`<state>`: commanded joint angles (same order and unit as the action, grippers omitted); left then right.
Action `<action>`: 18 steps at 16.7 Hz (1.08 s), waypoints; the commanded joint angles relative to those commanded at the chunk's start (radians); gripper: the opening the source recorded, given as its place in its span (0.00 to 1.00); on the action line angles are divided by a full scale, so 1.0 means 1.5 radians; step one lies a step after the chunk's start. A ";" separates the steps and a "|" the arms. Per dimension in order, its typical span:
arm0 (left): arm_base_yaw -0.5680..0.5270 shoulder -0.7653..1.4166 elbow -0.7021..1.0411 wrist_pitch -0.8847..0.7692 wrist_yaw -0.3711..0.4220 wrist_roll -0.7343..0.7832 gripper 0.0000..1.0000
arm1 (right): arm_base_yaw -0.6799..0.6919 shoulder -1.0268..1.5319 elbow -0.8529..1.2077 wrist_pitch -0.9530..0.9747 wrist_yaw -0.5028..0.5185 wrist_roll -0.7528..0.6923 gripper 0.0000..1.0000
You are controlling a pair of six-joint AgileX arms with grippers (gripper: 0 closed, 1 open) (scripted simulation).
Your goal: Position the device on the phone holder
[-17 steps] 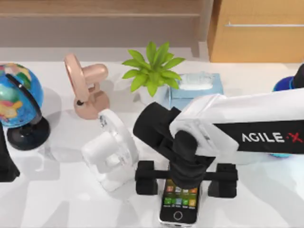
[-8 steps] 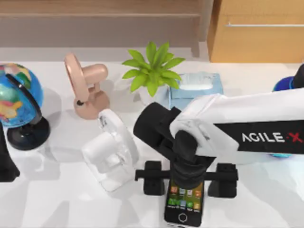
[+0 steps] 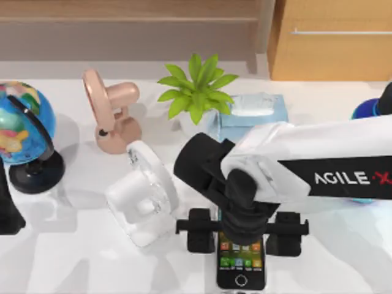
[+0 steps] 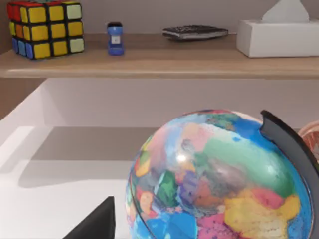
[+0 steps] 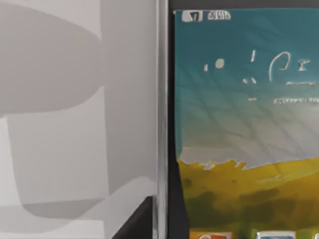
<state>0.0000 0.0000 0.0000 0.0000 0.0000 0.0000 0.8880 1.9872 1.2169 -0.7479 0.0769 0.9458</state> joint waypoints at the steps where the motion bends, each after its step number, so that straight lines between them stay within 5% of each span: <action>1: 0.000 0.000 0.000 0.000 0.000 0.000 1.00 | -0.001 -0.008 -0.009 0.001 -0.002 0.005 0.00; 18: 0.000 0.000 0.000 0.000 0.000 0.000 1.00 | -0.006 -0.026 0.032 -0.049 -0.002 -0.005 0.00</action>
<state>0.0000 0.0000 0.0000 0.0000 0.0000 0.0000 0.8789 1.9483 1.2646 -0.8214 0.0742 0.9376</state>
